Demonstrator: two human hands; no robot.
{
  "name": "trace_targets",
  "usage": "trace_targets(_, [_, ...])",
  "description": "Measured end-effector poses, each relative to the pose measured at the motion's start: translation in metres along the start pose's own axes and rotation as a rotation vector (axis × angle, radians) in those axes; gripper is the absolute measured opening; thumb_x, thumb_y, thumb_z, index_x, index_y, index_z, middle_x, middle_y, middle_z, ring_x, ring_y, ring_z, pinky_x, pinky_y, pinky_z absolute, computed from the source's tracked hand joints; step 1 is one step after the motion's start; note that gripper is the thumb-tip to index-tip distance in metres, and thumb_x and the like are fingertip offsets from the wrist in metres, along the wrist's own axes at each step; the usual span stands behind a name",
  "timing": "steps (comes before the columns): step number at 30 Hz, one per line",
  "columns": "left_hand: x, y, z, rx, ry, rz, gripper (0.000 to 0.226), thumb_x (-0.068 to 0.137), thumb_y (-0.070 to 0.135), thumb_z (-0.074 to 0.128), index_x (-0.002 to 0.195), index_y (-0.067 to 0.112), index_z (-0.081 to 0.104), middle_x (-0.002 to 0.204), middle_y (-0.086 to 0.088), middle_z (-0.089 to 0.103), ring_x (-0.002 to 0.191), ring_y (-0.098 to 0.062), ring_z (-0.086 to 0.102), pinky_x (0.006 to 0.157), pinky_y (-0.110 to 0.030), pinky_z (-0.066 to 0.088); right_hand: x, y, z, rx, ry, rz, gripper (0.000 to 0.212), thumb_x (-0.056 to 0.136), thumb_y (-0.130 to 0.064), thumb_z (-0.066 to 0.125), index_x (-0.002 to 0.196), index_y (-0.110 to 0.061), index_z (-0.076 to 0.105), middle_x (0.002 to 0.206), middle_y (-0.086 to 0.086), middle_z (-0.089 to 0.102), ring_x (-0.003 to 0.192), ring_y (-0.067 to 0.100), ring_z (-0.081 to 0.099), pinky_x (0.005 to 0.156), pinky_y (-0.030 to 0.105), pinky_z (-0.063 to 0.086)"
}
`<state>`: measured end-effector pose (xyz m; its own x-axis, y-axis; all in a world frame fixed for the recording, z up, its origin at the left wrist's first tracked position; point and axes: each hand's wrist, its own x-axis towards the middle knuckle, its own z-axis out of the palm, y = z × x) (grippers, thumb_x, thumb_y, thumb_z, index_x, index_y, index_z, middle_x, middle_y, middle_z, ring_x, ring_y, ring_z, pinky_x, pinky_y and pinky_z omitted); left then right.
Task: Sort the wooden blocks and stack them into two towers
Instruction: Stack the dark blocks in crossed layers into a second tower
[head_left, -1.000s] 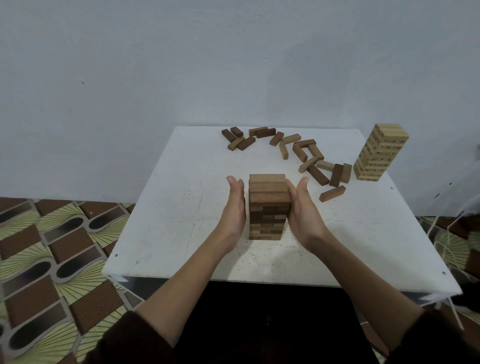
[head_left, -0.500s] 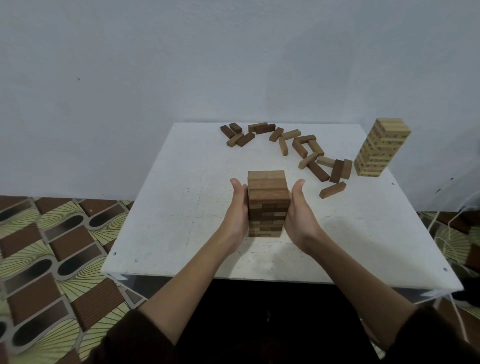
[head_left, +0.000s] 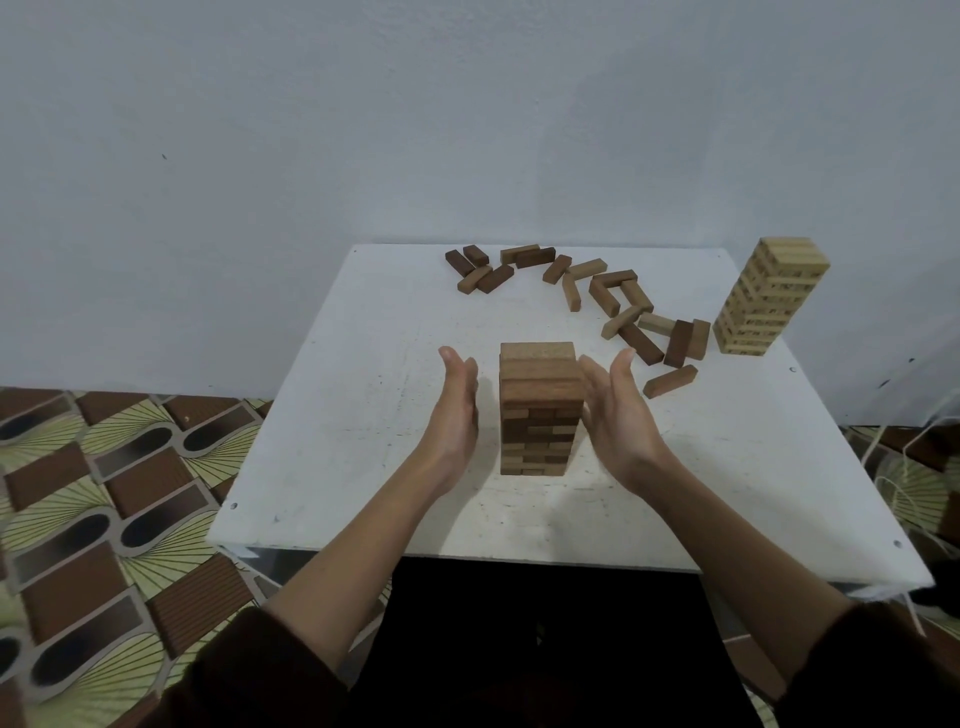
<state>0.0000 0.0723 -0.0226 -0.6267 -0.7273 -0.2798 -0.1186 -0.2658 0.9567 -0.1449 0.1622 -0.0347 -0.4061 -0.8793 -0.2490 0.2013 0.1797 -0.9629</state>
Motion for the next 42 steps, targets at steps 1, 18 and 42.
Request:
trace_targets(1, [0.002, 0.002, -0.004, -0.012, 0.044, 0.008, 0.090, 0.081, 0.072, 0.004, 0.151, 0.018, 0.018, 0.158, 0.004, 0.015, 0.146, -0.016, 0.011, 0.120, -0.041, 0.005, 0.005, -0.002, -0.003, -0.014, 0.034, -0.012, 0.077, 0.089, -0.069, 0.009, 0.150, -0.025, 0.018, 0.156, -0.008, 0.021, 0.145, 0.014, 0.016, 0.119, 0.038, 0.007])
trace_targets(18, [0.153, -0.003, -0.040, 0.794, 0.181, 0.304, 0.045, 0.094, 0.008, 0.048, 0.138, 0.004, 0.037, 0.148, -0.010, 0.027, 0.138, -0.024, 0.019, 0.110, -0.027, 0.016, 0.173, -0.036, -0.048, -1.302, 0.306, -0.207, 0.037, 0.091, -0.012, 0.043, 0.127, -0.012, 0.049, 0.129, 0.017, 0.040, 0.124, 0.037, 0.034, 0.105, 0.043, 0.028])
trace_targets(42, [0.194, 0.003, -0.025, 0.967, 0.041, 0.541, 0.035, 0.085, 0.000, 0.047, 0.118, 0.010, 0.053, 0.096, 0.000, 0.039, 0.089, -0.017, 0.038, 0.078, -0.026, 0.038, 0.207, -0.033, -0.029, -1.118, -0.105, -0.472, 0.054, 0.086, -0.004, 0.063, 0.137, -0.008, 0.047, 0.119, 0.018, 0.043, 0.109, 0.024, 0.041, 0.081, 0.008, 0.023])
